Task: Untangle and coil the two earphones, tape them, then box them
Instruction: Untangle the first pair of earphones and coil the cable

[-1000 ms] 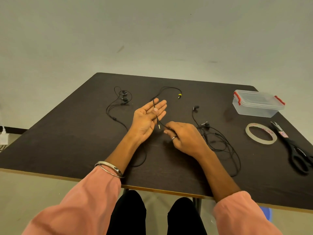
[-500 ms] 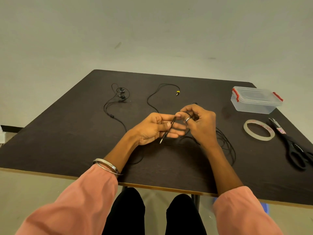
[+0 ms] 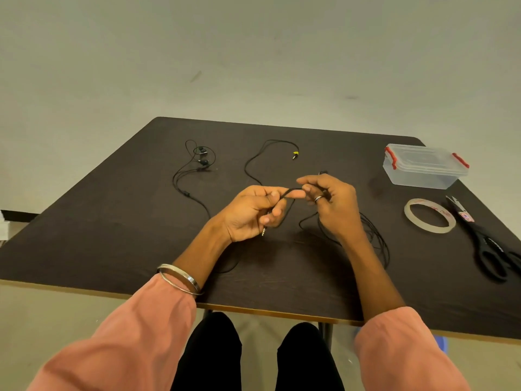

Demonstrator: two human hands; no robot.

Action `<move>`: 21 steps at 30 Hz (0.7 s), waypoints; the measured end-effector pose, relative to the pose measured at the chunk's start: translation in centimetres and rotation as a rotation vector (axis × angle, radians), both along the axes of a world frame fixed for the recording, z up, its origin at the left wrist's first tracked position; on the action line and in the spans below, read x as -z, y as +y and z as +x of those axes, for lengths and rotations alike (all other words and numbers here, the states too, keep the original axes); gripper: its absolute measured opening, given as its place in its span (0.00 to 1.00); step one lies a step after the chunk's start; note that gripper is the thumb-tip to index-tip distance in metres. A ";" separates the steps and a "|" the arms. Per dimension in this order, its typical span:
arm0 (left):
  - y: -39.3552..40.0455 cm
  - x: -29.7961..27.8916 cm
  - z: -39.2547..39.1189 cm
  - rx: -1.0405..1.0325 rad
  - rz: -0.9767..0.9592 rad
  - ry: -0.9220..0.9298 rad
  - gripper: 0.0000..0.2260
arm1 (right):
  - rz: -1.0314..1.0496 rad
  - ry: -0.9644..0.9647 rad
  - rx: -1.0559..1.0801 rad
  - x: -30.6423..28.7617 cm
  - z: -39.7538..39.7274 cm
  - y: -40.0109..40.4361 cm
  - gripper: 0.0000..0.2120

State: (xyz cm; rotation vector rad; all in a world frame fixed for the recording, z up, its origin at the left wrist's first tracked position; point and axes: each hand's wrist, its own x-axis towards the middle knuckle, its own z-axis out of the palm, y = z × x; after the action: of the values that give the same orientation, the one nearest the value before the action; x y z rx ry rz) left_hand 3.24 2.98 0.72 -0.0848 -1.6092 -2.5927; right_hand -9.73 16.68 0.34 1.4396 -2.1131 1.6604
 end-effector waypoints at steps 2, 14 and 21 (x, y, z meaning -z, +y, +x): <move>0.0 -0.4 -0.1 -0.069 0.118 0.037 0.16 | 0.006 -0.243 -0.098 -0.2 0.3 -0.3 0.13; -1.7 -0.4 -0.4 -0.554 0.238 0.091 0.09 | 0.452 -0.276 -0.318 -0.2 2.9 -0.1 0.10; -1.3 0.1 -0.7 -0.597 0.009 -0.003 0.12 | 0.390 0.288 -0.270 0.0 2.8 -0.3 0.09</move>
State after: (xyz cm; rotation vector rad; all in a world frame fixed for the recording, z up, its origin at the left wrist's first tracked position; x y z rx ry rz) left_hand 2.56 1.67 0.62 0.3461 -1.3534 -2.1341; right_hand -6.91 16.39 0.34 2.0125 -2.2311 1.0477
